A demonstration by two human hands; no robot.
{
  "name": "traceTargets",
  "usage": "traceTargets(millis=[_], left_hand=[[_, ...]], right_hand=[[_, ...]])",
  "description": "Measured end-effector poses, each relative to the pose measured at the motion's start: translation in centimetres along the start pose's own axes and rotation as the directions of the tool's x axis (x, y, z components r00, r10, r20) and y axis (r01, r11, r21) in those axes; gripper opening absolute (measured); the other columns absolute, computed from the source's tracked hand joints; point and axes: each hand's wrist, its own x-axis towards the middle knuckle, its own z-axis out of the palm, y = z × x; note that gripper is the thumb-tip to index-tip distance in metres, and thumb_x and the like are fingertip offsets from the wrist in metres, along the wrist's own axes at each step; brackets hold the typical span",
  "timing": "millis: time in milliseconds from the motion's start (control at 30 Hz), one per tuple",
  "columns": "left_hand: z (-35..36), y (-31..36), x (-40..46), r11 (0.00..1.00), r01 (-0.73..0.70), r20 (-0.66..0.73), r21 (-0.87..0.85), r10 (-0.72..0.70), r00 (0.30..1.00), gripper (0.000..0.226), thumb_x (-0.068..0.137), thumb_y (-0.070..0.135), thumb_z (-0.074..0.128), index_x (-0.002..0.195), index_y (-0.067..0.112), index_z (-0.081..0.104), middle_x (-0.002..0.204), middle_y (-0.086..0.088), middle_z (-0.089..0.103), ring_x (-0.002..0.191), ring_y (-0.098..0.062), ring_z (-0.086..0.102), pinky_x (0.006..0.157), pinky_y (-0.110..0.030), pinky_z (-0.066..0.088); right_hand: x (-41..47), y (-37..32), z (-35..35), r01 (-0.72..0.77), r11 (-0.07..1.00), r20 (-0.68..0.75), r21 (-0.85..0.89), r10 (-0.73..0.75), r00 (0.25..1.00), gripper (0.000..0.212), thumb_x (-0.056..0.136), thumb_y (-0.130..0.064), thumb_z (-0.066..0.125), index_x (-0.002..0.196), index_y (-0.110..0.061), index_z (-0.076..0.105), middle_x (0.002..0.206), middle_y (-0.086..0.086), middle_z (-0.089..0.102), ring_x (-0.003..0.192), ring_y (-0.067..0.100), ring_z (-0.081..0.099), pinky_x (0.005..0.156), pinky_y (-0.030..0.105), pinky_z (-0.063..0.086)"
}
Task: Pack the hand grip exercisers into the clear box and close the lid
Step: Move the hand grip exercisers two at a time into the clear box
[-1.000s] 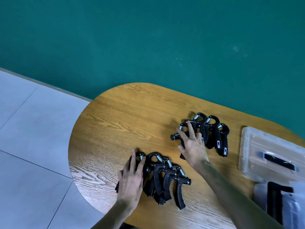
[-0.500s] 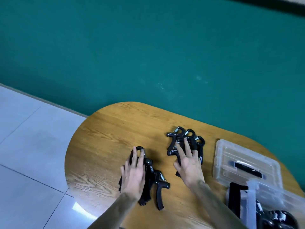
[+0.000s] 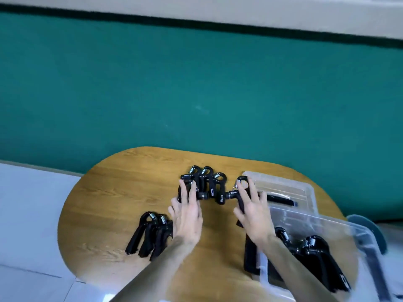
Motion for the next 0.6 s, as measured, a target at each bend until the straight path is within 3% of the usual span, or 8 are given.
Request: traceTargets(millis=[100,300,600], left_hand=[[2.7,4.8,-1.0,0.998,-0.038,-0.012,-0.054,0.037,0.999,0.059,0.108,0.02,0.032,0.161,0.026,0.008,0.169,-0.007,-0.01,0.114,-0.029,0.037,0.096,-0.042,0.03],[7.1,12.9,-2.9,0.983,-0.157,0.053,-0.099,0.163,0.985,0.071,0.105,0.014,0.043,0.162,0.027,0.001,0.168,-0.004,-0.016,0.129,-0.031,0.031,0.108,-0.049,0.028],[12.5,19.9,-5.6,0.956,-0.289,0.125,-0.048,0.293,0.948,0.069,0.104,0.017,0.045,0.162,0.024,0.009,0.169,-0.01,-0.006,0.124,-0.036,0.038,0.104,-0.048,0.034]], right_hand=[[-2.2,3.3,-1.1,-0.046,0.999,-0.07,0.018,0.047,0.996,0.073,0.093,-0.024,0.061,0.157,-0.028,0.026,0.168,-0.001,0.003,0.108,0.032,0.036,0.099,0.051,0.043],[-5.7,8.8,-3.0,-0.098,0.994,-0.152,0.042,0.104,0.983,0.079,0.09,-0.023,0.064,0.158,-0.028,0.025,0.169,0.0,0.004,0.103,0.034,0.04,0.094,0.049,0.045],[-10.1,16.5,-4.2,-0.237,0.97,-0.191,0.057,0.243,0.951,0.08,0.085,-0.024,0.071,0.155,-0.021,0.034,0.167,0.008,0.015,0.095,0.032,0.038,0.091,0.049,0.044]])
